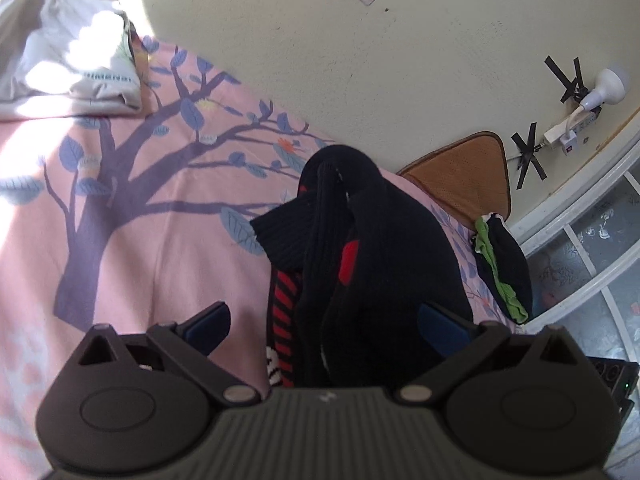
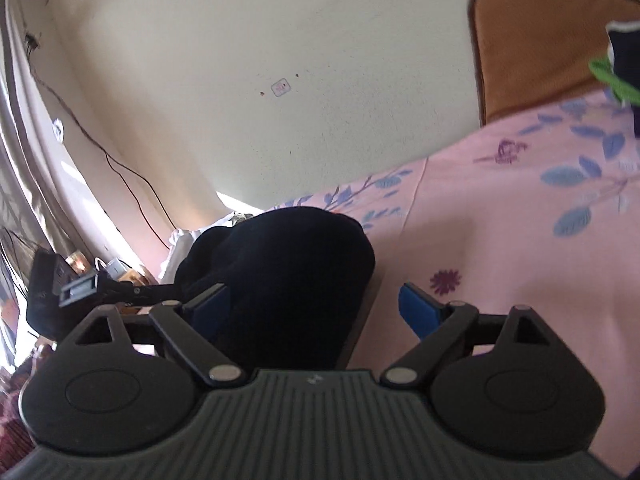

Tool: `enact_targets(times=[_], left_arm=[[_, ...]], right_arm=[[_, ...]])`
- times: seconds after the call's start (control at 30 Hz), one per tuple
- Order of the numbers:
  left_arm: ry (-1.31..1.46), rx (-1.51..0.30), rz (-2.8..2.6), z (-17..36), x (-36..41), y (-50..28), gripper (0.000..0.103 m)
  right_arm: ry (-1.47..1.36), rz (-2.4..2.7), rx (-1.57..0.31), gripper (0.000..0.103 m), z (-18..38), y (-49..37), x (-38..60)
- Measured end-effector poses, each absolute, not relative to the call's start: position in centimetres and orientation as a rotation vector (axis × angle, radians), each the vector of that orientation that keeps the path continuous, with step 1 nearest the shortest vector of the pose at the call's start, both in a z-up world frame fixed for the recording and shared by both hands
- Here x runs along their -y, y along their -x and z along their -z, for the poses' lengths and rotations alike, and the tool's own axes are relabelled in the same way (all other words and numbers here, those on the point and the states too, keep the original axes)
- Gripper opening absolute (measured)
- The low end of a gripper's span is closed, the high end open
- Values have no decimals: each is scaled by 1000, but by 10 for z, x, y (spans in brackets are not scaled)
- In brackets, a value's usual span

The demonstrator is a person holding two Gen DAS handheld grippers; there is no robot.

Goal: Fold small clothes
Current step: 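Lower the folded sweater onto the bed with both grippers and release, then grasp the folded navy sweater with both grippers and lift it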

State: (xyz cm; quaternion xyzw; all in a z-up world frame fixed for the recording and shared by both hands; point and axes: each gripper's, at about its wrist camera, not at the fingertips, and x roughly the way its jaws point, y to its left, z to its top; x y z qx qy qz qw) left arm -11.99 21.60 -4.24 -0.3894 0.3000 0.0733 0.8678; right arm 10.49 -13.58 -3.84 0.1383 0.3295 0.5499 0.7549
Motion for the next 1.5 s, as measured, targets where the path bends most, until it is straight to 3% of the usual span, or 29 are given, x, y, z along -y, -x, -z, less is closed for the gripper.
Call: enact_targets(times=[0.17, 0.57, 0.63, 0.7, 0.9, 1.23, 1.37, 1.5], left_arm=[[870, -645, -117, 55, -216, 113, 103], [846, -589, -41, 62, -213, 101, 103], [859, -575, -44, 63, -215, 100, 102], [862, -576, -58, 62, -214, 98, 102], [780, -631, -71, 51, -176, 61, 103], [723, -699, 213, 39, -65, -52, 100], [526, -739, 196, 30, -9, -80, 97], [308, -726, 78, 24, 27, -82, 97]], right_arm=[[-410, -1226, -852, 93, 48, -120, 122], [-257, -1269, -933, 93, 62, -119, 42], [-233, -1271, -925, 90, 60, -116, 29], [-233, -1273, -919, 79, 59, -117, 29], [-259, -1304, -880, 62, 56, -124, 59], [-257, -1055, -701, 61, 21, -170, 200], [-247, -953, -655, 62, 17, -180, 255], [-306, -897, -740, 67, 40, -194, 284]])
